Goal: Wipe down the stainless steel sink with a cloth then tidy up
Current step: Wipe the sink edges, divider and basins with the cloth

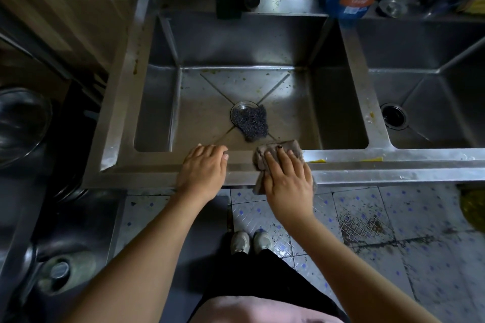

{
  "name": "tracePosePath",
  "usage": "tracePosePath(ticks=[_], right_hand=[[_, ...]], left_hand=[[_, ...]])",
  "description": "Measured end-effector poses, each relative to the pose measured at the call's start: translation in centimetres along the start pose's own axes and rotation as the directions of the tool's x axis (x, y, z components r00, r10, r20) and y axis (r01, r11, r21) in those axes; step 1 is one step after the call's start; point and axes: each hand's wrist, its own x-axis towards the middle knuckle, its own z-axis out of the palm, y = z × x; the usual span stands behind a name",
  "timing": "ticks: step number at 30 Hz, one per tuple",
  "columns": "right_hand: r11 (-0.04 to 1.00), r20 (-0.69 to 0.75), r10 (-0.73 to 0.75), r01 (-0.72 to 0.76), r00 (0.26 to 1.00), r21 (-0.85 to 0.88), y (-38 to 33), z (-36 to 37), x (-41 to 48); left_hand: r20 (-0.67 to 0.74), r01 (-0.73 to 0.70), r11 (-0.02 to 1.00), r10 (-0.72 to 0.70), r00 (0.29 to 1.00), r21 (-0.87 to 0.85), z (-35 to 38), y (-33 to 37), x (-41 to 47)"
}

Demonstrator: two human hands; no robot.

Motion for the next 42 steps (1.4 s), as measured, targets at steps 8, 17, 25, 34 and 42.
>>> tracePosePath(ticks=[8,17,25,34,42], right_hand=[[0.991,0.031,-0.133,0.131,0.991,0.040,-1.8,0.3,1.8],[0.971,0.053,-0.010,-0.003,0.999,0.237,0.8,-1.7,2.0],[0.964,0.014,0.065,-0.067,0.998,0.257,6.1,-2.6,0.4],[0.961,-0.040,0.112,-0.098,0.993,0.258,7.7,-2.2,1.6],[0.988,-0.038,0.049,-0.042,0.998,0.152,7.2,-1.5,3.5]], left_hand=[[0.060,0.013,1.000,-0.014,0.998,0.011,-0.3,0.1,0.1],[0.095,0.032,0.997,-0.038,0.995,0.068,-0.8,0.7,0.0],[0.158,0.036,0.999,-0.039,0.987,0.025,-1.2,4.2,0.3],[0.183,-0.042,0.999,0.045,0.982,-0.018,0.4,8.9,2.5],[0.164,-0.002,1.000,0.001,0.987,0.001,1.7,10.2,3.2]])
